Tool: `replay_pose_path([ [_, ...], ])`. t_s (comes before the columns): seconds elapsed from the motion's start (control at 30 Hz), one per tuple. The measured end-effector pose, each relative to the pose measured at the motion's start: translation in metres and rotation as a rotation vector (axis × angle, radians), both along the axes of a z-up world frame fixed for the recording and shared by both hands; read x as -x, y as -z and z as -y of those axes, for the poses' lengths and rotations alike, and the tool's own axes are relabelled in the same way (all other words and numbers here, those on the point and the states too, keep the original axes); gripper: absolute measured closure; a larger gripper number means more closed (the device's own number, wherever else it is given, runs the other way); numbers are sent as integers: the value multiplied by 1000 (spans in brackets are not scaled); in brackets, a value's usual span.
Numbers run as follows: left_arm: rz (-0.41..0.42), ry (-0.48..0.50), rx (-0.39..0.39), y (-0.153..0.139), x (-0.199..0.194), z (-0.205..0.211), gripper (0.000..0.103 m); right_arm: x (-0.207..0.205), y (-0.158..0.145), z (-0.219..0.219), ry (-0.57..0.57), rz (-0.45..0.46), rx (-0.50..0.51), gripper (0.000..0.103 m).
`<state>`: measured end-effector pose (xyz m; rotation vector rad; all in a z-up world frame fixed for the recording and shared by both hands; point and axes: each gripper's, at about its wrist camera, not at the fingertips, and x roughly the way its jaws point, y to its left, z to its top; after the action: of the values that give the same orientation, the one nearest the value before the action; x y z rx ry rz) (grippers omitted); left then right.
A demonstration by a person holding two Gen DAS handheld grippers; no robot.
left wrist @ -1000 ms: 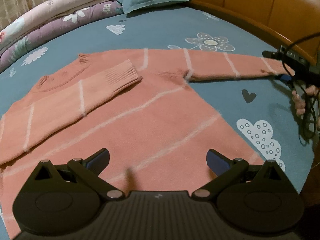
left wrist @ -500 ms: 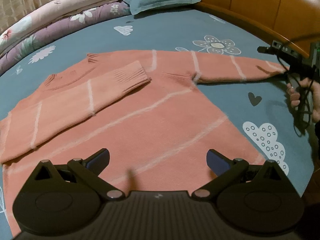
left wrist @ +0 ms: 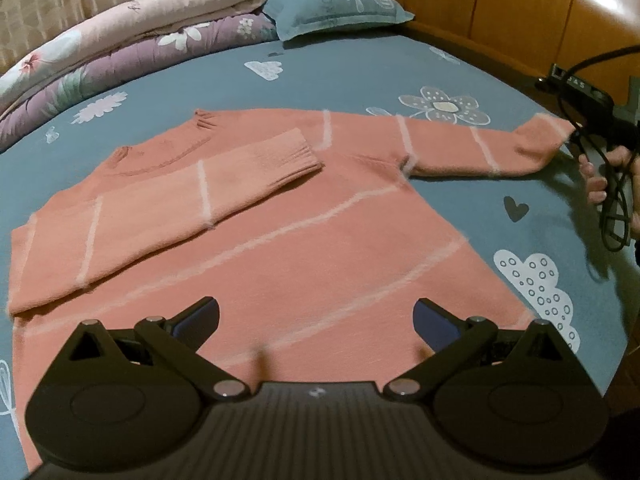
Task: Fold clothes
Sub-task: 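Grasp the sleeve cuff with the right tool and lift it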
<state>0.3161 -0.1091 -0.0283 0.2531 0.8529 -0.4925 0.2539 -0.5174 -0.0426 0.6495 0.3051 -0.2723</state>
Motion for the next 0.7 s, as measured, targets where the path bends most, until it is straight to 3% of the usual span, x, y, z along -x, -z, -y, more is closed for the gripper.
replay_pose_path([
  [0.33,27,50,-22,-3,11,-27,1,-26,-31,-36,-58,-7,81,0],
  [0.7,-5,54,35,1,15,-86,1,-81,-68,-110,-194,-48,197,0],
])
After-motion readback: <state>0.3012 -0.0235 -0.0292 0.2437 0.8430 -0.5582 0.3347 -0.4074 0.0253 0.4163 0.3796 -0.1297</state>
